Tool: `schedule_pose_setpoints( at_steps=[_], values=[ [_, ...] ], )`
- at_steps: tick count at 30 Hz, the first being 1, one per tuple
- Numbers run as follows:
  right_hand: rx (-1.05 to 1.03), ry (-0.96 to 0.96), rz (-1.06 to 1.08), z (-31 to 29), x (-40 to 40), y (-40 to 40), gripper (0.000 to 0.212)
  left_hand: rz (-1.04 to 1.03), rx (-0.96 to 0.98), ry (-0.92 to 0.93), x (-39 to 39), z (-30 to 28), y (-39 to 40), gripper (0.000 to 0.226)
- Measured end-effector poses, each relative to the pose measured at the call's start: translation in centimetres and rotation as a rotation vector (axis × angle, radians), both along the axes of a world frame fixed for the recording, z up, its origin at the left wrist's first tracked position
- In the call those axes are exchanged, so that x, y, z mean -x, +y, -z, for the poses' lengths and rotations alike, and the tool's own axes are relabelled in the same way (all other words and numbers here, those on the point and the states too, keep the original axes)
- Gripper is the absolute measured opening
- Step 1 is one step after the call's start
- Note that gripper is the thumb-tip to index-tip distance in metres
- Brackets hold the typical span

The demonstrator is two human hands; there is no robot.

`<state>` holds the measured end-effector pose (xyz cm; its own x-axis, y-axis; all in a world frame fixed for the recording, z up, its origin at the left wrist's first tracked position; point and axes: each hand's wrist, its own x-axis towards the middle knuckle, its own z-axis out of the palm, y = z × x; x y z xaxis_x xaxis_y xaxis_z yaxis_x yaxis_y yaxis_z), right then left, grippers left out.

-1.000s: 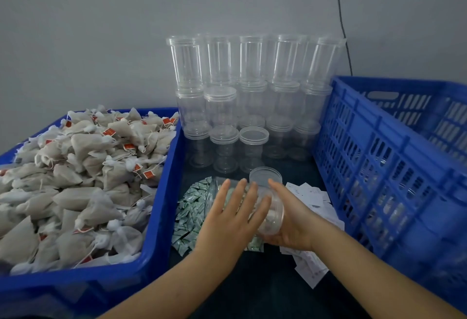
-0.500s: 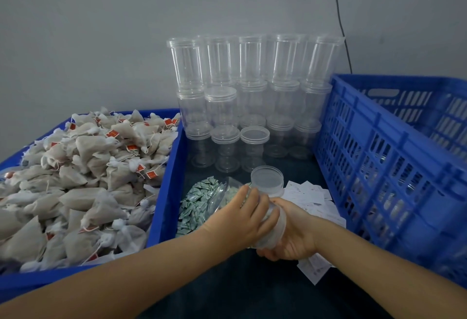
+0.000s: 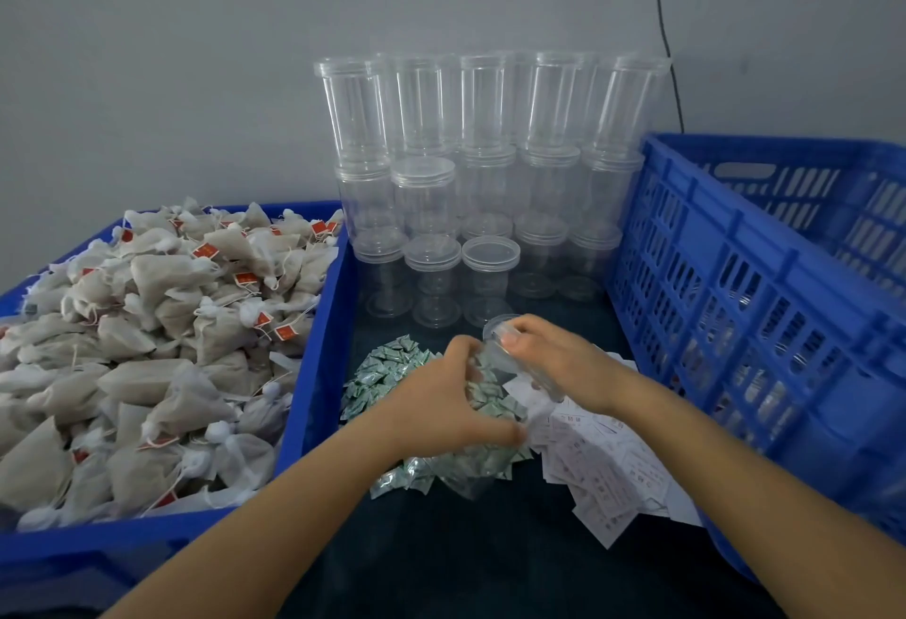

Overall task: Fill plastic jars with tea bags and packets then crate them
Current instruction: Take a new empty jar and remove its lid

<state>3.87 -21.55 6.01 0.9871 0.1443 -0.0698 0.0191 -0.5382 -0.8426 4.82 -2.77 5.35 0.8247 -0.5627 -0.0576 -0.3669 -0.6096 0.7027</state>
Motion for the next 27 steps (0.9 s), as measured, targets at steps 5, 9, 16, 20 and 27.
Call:
schedule_pose_setpoints(
  at_steps=[5, 9, 16, 20, 27],
  values=[
    [-0.11, -0.044, -0.175, -1.3, -0.1, -1.1, 0.066, -0.003, 0.481, 0.451, 0.9, 1.3, -0.1, 0.069],
    [-0.305, -0.098, -0.262, -1.9, -0.4, -1.7, 0.074, 0.158, 0.815, 0.832, 2.0, 2.3, -0.3, 0.085],
    [-0.999, -0.153, -0.114, -2.4, -1.9, -3.4, 0.09, 0.108, 0.994, 0.853, 2.1, 4.0, -0.5, 0.101],
    [-1.093, -0.137, 0.178, -0.8, -3.3, -3.6, 0.052, -0.065, 0.887, 0.578, 1.3, 4.4, -0.2, 0.087],
    [-1.041, -0.221, 0.583, 2.8, -7.8, -4.4, 0.039, -0.144, 0.889, 0.328, 0.1, 4.5, -0.6, 0.08]
  ],
)
